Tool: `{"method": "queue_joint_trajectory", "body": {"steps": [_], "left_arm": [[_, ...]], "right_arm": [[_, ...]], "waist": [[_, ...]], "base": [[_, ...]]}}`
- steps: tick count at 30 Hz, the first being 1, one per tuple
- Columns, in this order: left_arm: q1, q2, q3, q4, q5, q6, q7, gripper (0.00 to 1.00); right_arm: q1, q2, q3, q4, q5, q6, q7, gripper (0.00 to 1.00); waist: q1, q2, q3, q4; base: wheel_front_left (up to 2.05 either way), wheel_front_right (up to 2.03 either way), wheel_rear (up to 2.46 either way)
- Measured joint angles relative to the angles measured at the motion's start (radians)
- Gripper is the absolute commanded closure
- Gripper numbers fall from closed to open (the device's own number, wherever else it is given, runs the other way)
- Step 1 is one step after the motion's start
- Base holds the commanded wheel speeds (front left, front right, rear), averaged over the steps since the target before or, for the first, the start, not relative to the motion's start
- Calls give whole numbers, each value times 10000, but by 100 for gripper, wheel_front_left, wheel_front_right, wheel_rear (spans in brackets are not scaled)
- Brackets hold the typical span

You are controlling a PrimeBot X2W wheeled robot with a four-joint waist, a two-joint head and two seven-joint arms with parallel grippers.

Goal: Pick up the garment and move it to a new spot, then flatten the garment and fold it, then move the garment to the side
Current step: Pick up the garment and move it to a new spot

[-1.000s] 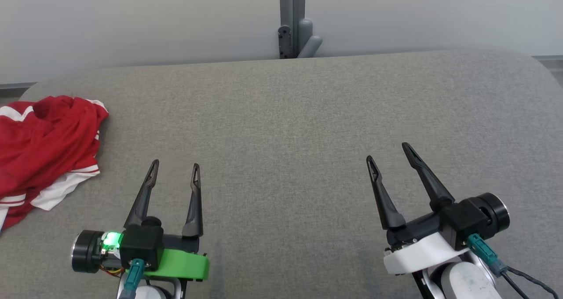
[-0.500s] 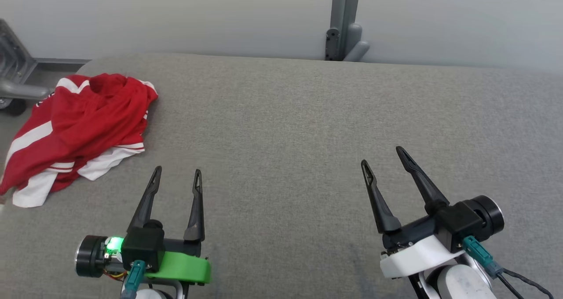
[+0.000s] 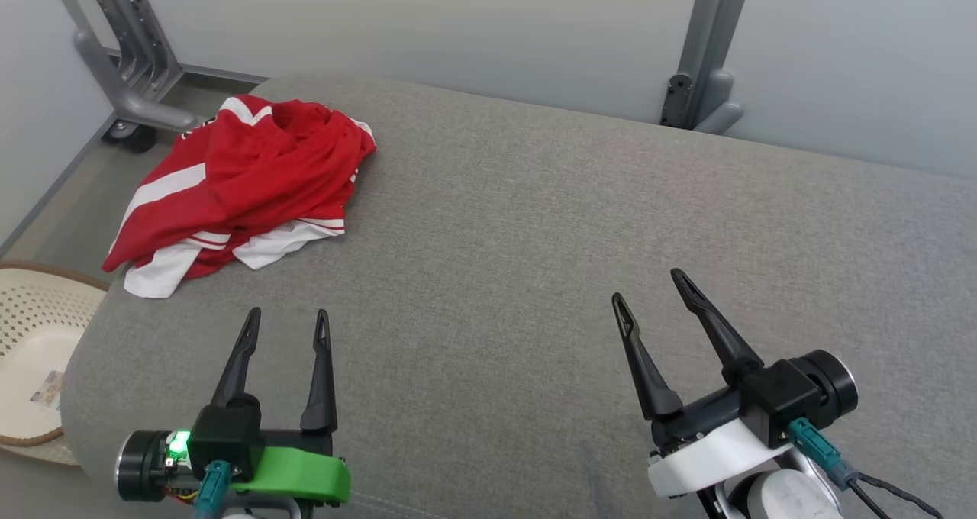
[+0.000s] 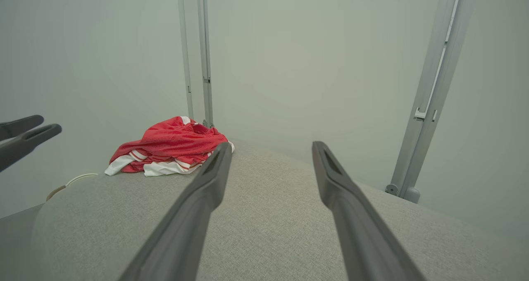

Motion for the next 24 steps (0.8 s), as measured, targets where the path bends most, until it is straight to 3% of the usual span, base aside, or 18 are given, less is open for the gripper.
{"method": "queue_joint_trajectory", "body": {"steps": [10, 24], "left_arm": [[135, -19, 180, -265, -90, 52, 0, 0], [135, -29, 77, -360, -414, 238, 0, 0]], "right_arm": [[62, -12, 211, 146, 77, 0, 0, 0], [107, -105, 169, 151, 75, 0, 0, 0]], "waist": [[0, 0, -123, 713], [0, 0, 14, 1086]], "base": [[0, 0, 0], [0, 0, 0]]}}
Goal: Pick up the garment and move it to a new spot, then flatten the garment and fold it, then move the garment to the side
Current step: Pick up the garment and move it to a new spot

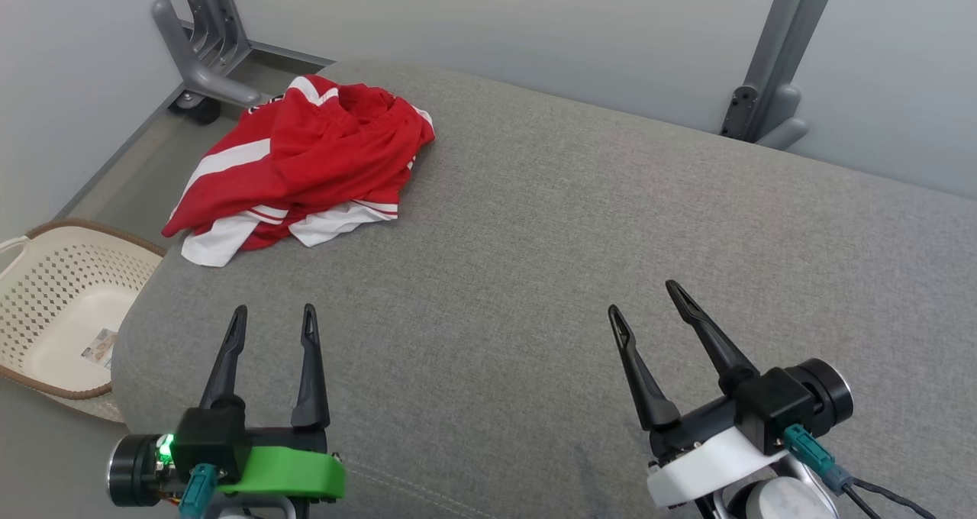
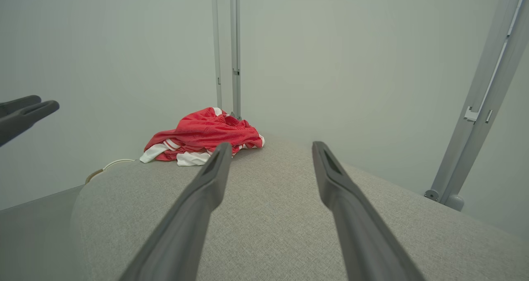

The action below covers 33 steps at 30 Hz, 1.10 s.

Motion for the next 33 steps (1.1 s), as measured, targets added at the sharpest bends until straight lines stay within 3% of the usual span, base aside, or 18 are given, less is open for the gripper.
{"method": "queue_joint_trajectory", "body": {"steps": [9, 17, 25, 26, 33], "left_arm": [[-228, 2, 259, -27, -115, 105, 0, 0], [-2127, 0, 842, 577, -545, -159, 0, 0], [-5232, 497, 1567, 2920, -447, -546, -2, 0], [-6043, 727, 1607, 3793, -458, -673, 111, 0], [-8780, 1210, 1937, 6140, -1419, -1220, 1404, 0]], "right_arm": [[-112, -59, 155, -42, 2, 0, 0, 0], [-651, -711, 213, -123, -40, 0, 0, 0], [-1067, -1258, 190, -221, -186, 0, 0, 0], [-1156, -1336, 159, -249, -192, 0, 2, 0], [-1774, -1630, 211, -466, -291, 0, 0, 0]], "waist": [[0, 0, 160, -24], [0, 0, 1037, -214], [0, 0, 2203, -459], [0, 0, 2476, -532], [0, 0, 3429, -812]], "base": [[0, 0, 0], [0, 0, 0], [0, 0, 0], [0, 0, 0], [0, 0, 0]]}}
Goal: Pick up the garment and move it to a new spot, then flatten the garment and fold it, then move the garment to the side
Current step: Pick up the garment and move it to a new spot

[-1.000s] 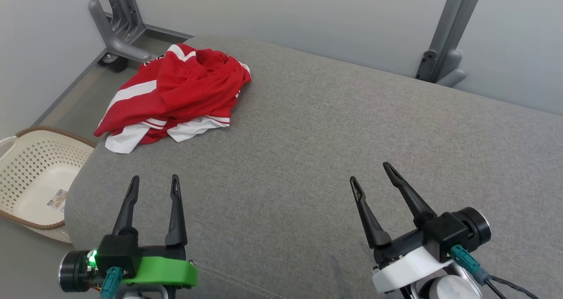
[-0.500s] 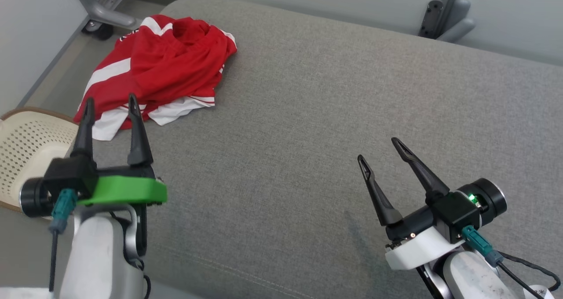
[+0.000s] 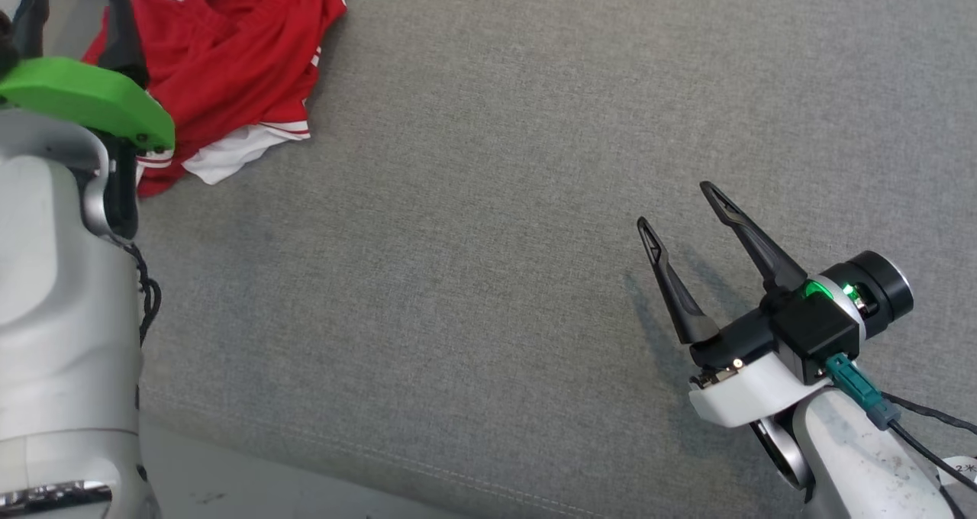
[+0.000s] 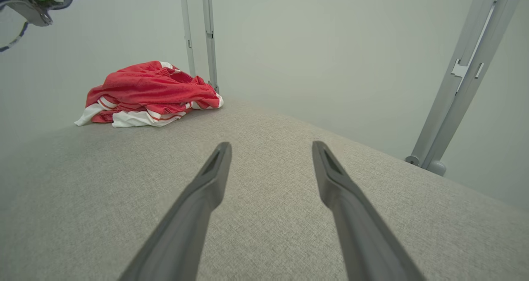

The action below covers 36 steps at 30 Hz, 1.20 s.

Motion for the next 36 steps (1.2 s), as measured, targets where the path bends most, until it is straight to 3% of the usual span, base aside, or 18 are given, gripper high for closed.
{"method": "queue_joint_trajectory", "body": {"steps": [7, 12, 22, 35, 36], "left_arm": [[-1970, 591, -268, 2117, -236, -228, 2061, 0], [-2800, 662, -359, 3225, -631, -337, 3001, 0], [-3449, 1127, -617, 4502, -773, -403, 3085, 0], [-3529, 1091, -1147, 5513, -616, -410, 2569, 0], [-3527, 1037, -1185, 5547, -617, -410, 2558, 28]], "right_arm": [[-336, -370, 33, -107, -8, 0, 0, 0], [-437, -499, 82, -153, -10, 0, 0, 0], [-786, -619, 173, -272, 100, 0, 0, 0], [-863, -639, 50, -328, 132, 0, -27, 0], [-896, -640, 42, -322, 144, 0, -27, 0]], "waist": [[1, 1, 912, -242], [1, 0, 1472, -363], [1, 0, 2288, -677], [0, 0, 2574, -712], [0, 0, 2564, -700]], "base": [[0, 0, 0], [0, 0, 0], [0, 0, 0], [0, 0, 0], [0, 0, 0]]}}
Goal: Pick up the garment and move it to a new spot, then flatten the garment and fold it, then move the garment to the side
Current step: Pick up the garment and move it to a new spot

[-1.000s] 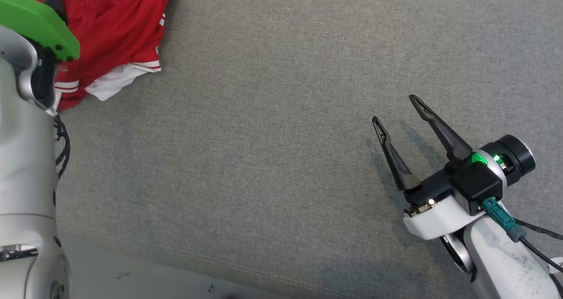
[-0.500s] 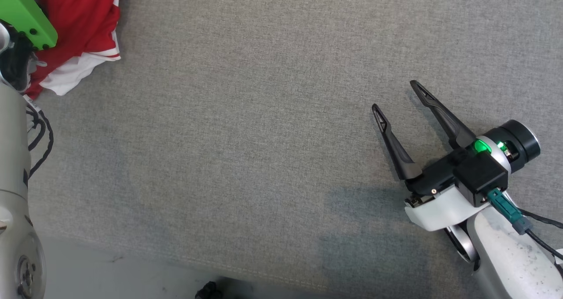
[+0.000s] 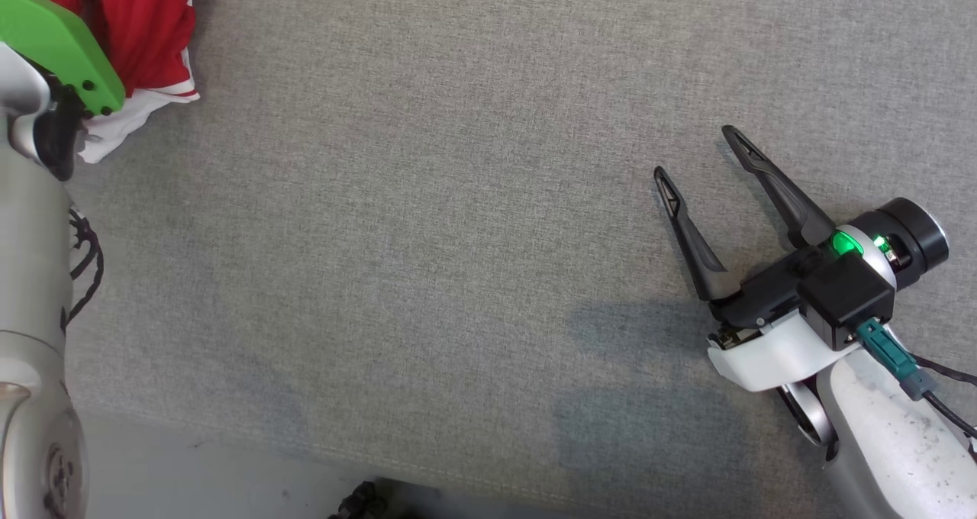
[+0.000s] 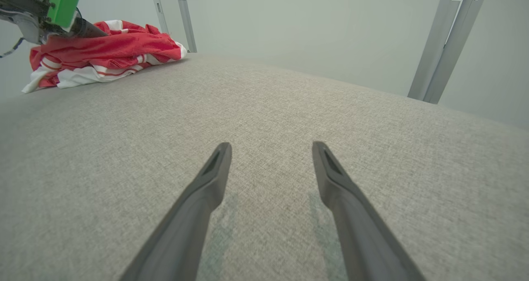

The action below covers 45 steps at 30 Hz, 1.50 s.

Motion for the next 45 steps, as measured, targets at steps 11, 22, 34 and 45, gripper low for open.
{"method": "queue_joint_trajectory", "body": {"steps": [11, 22, 34, 45], "left_arm": [[386, -56, -706, -389, -188, -12, -1776, 100], [564, 591, -1490, -1720, -345, -13, -3841, 100], [1338, 558, -1768, -4673, 8, -13, -3948, 100], [2465, 307, -2376, -7007, -397, -13, -3618, 100]], "right_arm": [[24, 94, 90, 90, 73, 0, 2, 0], [252, 635, 157, 267, 232, 0, 2, 0], [440, 1264, 176, 393, 357, 0, 2, 0], [698, 1833, -155, 309, 393, 0, 2, 0]], "waist": [[0, 0, -360, 101], [-1, 0, -1300, 78], [-1, 0, -2412, -88], [-1, 0, -2964, -1296]], "base": [[0, 0, 0], [0, 0, 0], [0, 0, 0], [0, 0, 0]]}}
